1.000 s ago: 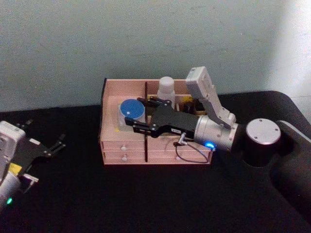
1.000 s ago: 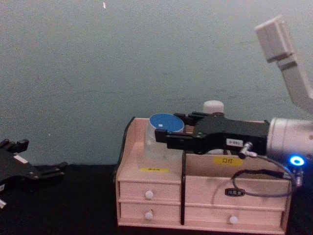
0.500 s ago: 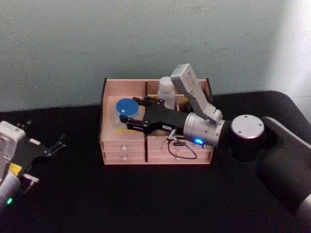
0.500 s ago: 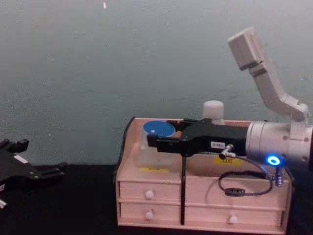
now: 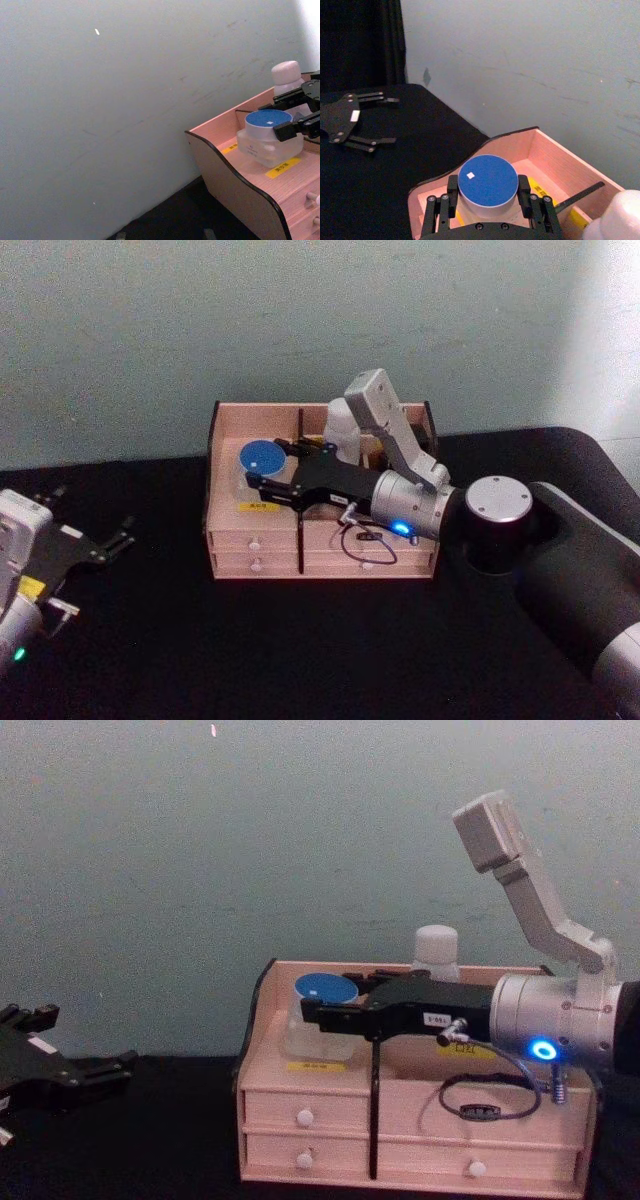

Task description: Pick up the facial cleanser and watermelon frost from the table and place them into the tiered storage box.

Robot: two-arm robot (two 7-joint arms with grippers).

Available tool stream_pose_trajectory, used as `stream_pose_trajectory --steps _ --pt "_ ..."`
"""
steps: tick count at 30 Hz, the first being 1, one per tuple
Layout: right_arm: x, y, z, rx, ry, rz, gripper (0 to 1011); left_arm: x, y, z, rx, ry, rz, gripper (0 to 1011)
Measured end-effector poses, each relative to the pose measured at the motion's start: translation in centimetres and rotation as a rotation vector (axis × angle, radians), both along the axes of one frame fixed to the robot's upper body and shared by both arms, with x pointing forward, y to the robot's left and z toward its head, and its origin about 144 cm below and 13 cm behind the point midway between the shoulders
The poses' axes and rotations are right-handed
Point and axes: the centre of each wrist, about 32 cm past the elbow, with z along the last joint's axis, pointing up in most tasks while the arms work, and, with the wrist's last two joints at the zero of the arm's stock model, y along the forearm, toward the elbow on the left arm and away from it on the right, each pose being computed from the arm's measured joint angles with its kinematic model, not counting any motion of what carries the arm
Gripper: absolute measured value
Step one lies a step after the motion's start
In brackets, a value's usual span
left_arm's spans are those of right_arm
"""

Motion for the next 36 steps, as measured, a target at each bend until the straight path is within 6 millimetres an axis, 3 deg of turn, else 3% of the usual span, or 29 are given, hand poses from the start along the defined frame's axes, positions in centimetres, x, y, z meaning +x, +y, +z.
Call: stream_pose_trajectory --steps 30,33,36 --pt "0.04 0.02 0.02 0.002 0.001 -0.003 712 0.0 0.0 0.0 0.0 0.0 0.0 1001" --pt "0.04 0.02 0.02 0.003 0.001 -0.002 741 0.0 0.0 0.0 0.0 0.0 0.0 1001" --pt "0.03 0.01 0.02 0.003 0.001 -0.002 846 0.0 0.0 0.0 0.0 0.0 0.0 1001"
